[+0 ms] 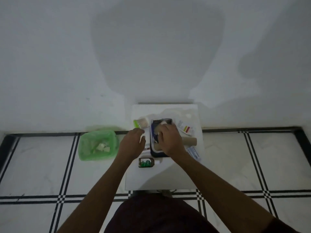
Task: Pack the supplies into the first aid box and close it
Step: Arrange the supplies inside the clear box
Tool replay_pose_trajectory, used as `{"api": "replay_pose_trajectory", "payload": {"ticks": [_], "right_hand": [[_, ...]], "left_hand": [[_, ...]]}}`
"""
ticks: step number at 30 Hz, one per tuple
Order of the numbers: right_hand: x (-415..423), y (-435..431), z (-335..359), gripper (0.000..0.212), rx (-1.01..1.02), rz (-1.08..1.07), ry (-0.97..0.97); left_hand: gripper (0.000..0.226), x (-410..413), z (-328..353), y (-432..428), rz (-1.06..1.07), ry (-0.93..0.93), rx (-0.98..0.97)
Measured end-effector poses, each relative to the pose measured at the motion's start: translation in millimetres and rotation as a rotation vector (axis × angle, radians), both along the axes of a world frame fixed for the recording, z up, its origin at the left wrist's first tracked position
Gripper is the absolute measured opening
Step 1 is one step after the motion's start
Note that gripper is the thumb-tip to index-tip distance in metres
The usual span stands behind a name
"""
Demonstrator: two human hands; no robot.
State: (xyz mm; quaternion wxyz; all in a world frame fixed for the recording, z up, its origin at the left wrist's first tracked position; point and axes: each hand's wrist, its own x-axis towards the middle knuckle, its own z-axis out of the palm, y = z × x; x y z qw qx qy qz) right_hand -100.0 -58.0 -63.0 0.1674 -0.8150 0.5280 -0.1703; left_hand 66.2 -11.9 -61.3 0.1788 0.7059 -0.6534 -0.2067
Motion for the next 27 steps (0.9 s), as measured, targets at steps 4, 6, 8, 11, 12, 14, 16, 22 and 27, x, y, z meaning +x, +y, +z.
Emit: {"api": "replay_pose_trajectory", "payload": {"ticks": [4, 6, 8, 11, 12, 14, 16, 22, 27], "right_hand": [[-19, -10, -1, 0.027, -0.008, -0.081, -0.032], [-28, -18, 3, 0.029, 0.077, -0.153, -0.029], [-40, -25, 4, 0.029, 0.115, -0.182, -0.019], [-59, -41, -9, 0.036, 0.188, -0.223, 0.035], [-65, -45, -16, 0.037, 0.247, -0.245, 0.067], [-75, -49, -28, 0.037, 0.336, -0.227, 0.187], [-83, -52, -45, 0.036, 0.409, -0.171, 0.309], [-97, -52, -89, 0.024, 0.456, -0.041, 0.469], [-102, -55, -100, 0.022, 0.363, -0.019, 0.459]], "left_hand": [[0.031, 14, 1, -21, -0.039, -0.018, 0.003], [0.034, 24, 0, -36, -0.059, -0.026, 0.003], [0.038, 31, -6, -47, -0.081, -0.023, 0.033], [0.044, 40, -24, -68, -0.125, -0.027, 0.093], [0.047, 43, -30, -72, -0.133, -0.042, 0.121], [0.051, 48, -41, -80, -0.149, -0.061, 0.167], [0.056, 54, -57, -90, -0.168, -0.076, 0.213], [0.073, 55, -99, -121, -0.133, -0.09, 0.345], [0.073, 52, -116, -125, -0.112, -0.069, 0.381]]}}
